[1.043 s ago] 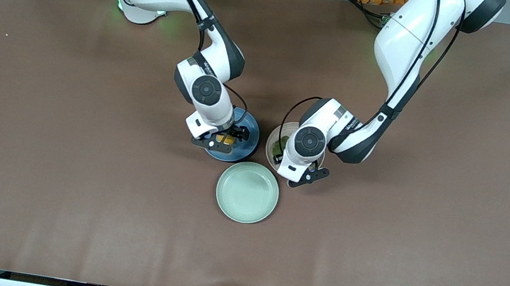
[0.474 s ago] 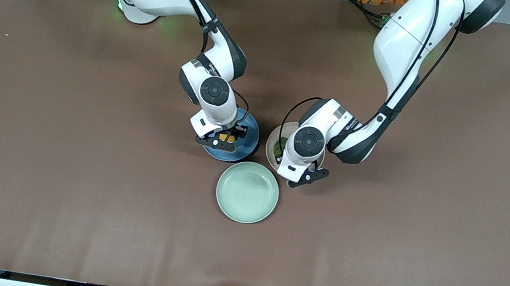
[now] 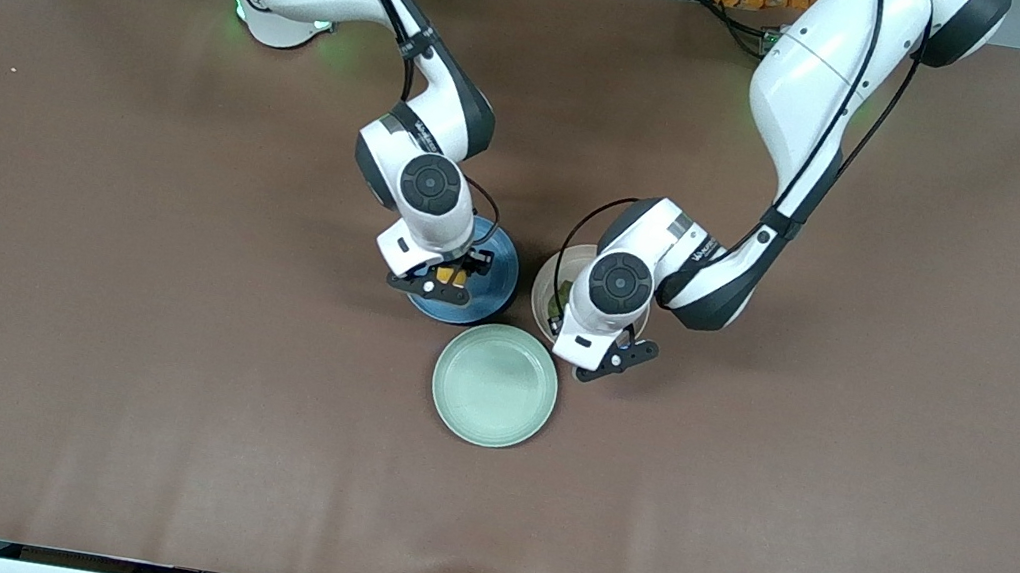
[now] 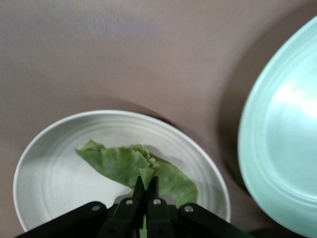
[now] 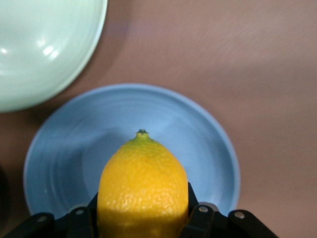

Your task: Pick lemon and lettuce from blue and beige plates

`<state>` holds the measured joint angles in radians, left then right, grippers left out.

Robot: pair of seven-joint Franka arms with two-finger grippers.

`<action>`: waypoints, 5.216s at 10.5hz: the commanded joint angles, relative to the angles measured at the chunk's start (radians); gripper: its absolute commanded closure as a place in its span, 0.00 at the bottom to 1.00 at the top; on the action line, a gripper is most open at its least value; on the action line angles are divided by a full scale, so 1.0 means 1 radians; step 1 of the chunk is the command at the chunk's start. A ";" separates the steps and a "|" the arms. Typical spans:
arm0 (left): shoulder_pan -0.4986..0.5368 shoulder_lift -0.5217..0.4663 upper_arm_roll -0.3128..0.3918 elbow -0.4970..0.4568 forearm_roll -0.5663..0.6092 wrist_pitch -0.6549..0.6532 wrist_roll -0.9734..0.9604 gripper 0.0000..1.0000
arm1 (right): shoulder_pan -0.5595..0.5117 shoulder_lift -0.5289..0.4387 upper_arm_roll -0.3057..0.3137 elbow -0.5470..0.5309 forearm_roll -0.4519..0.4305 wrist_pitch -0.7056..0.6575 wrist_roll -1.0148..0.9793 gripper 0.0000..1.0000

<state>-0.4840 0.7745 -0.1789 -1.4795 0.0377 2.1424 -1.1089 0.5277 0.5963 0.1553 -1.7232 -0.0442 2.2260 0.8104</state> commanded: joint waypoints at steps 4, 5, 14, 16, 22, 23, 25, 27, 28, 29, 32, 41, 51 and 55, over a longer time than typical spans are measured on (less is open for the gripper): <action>0.117 -0.190 0.006 -0.010 0.091 -0.119 0.103 1.00 | -0.144 -0.177 -0.061 -0.080 0.026 -0.178 -0.331 0.87; 0.169 -0.202 0.006 -0.010 0.091 -0.146 0.198 1.00 | -0.165 -0.211 -0.089 -0.107 0.026 -0.198 -0.391 0.87; 0.424 -0.110 0.007 -0.041 0.109 -0.240 0.679 1.00 | -0.256 -0.248 -0.378 -0.271 0.024 0.004 -0.912 0.87; 0.443 -0.097 0.006 -0.050 0.140 -0.240 0.679 0.92 | -0.265 -0.225 -0.378 -0.359 0.024 0.172 -0.913 0.87; 0.450 -0.128 0.006 -0.036 0.142 -0.243 0.675 0.00 | -0.267 -0.109 -0.376 -0.375 0.026 0.360 -0.912 0.87; 0.450 -0.159 0.006 -0.036 0.140 -0.245 0.675 0.00 | -0.267 -0.102 -0.378 -0.374 0.027 0.366 -0.912 0.84; 0.447 -0.234 0.001 -0.036 0.131 -0.257 0.669 0.00 | -0.267 -0.099 -0.378 -0.369 0.026 0.366 -0.918 0.63; 0.447 -0.319 -0.004 -0.035 0.131 -0.301 0.669 0.00 | -0.268 -0.099 -0.379 -0.355 0.026 0.359 -0.918 0.00; 0.447 -0.352 -0.005 -0.034 0.131 -0.327 0.672 0.00 | -0.268 -0.102 -0.382 -0.346 0.026 0.353 -0.919 0.00; 0.447 -0.386 -0.005 -0.034 0.133 -0.354 0.673 0.00 | -0.265 -0.108 -0.382 -0.333 0.026 0.347 -0.919 0.00; 0.452 -0.483 -0.005 -0.034 0.133 -0.427 0.682 0.00 | -0.261 -0.124 -0.384 -0.170 0.026 0.082 -0.927 0.00; 0.475 -0.658 0.001 -0.031 0.113 -0.527 0.808 0.00 | -0.252 -0.395 -0.338 -0.065 0.027 -0.295 -0.912 0.00; 0.571 -0.722 -0.002 -0.027 -0.002 -0.628 0.863 0.00 | -0.342 -0.595 -0.273 0.086 0.027 -0.747 -0.915 0.00; 0.576 -0.742 0.004 -0.027 -0.001 -0.665 0.909 0.00 | -0.356 -0.584 -0.278 0.198 0.017 -0.825 -0.912 0.00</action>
<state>0.0793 0.0589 -0.1743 -1.4943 0.0579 1.5023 -0.2341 0.2040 -0.0069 -0.1375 -1.5482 -0.0329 1.4197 -0.0920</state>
